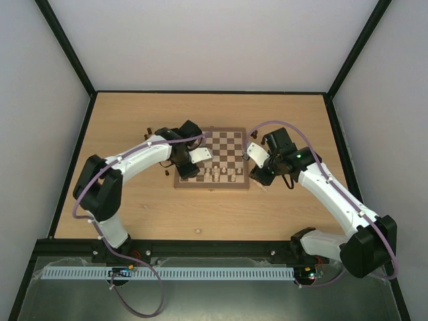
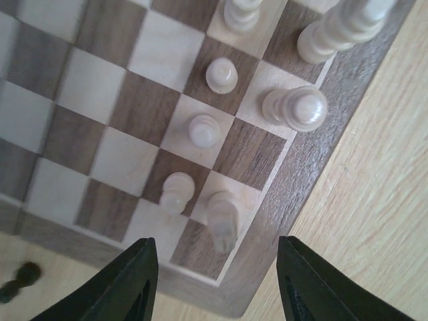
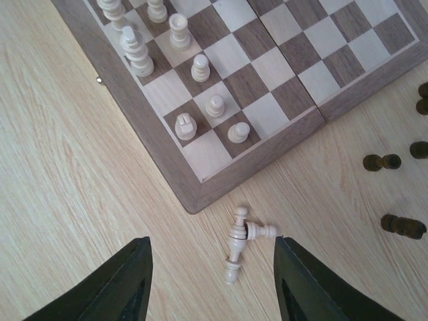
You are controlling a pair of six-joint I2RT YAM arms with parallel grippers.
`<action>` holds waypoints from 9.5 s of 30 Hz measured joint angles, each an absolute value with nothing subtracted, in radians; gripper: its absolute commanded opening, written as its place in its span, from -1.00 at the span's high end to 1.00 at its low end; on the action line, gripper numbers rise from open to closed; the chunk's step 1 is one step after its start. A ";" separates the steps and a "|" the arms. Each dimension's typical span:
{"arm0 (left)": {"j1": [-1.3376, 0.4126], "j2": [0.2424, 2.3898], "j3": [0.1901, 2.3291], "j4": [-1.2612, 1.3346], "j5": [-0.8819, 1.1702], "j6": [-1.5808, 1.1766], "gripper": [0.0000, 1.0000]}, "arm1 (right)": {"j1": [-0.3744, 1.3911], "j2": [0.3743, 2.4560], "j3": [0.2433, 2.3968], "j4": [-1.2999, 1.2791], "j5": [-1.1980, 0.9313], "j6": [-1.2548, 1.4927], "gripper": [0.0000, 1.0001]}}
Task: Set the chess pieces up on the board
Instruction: Place the chess piece on the chessboard, then pick up the chess piece at the center of the board, then place the chess piece on the chessboard, then pick up the chess piece at the center of the board.
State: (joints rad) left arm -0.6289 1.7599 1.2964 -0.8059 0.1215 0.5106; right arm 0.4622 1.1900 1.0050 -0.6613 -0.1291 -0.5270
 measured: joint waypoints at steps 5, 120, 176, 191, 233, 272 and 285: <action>-0.612 1.634 1.316 -0.816 0.108 0.505 -0.30 | 0.462 1.185 1.008 -0.680 -0.177 -0.534 -0.19; 0.001 1.073 0.902 -0.843 0.419 0.623 -0.98 | 0.827 1.520 1.111 -0.586 -0.063 -0.463 0.80; 0.001 1.104 0.902 -0.843 0.430 0.645 -0.98 | 0.575 1.658 1.100 -0.546 -0.071 -0.462 0.72; 0.001 1.105 0.902 -0.843 0.430 0.644 -0.98 | 0.559 1.658 1.081 -0.535 -0.072 -0.462 0.63; -0.001 1.133 0.873 -1.054 0.197 0.663 -0.84 | 0.518 1.269 0.992 -0.554 -0.078 -0.464 0.05; -0.347 1.285 0.719 -0.951 0.000 0.549 0.33 | 0.509 1.290 0.963 -0.546 -0.104 -0.467 0.07; -0.378 1.286 0.725 -0.950 0.011 0.548 0.45 | 0.499 1.291 0.951 -0.544 -0.109 -0.468 0.07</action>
State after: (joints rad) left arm -0.3779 1.2858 0.7246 -0.9501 0.0109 0.5484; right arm 0.4992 1.2907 0.9512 -0.5438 -0.1085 -0.4683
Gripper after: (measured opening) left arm 0.300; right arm 0.464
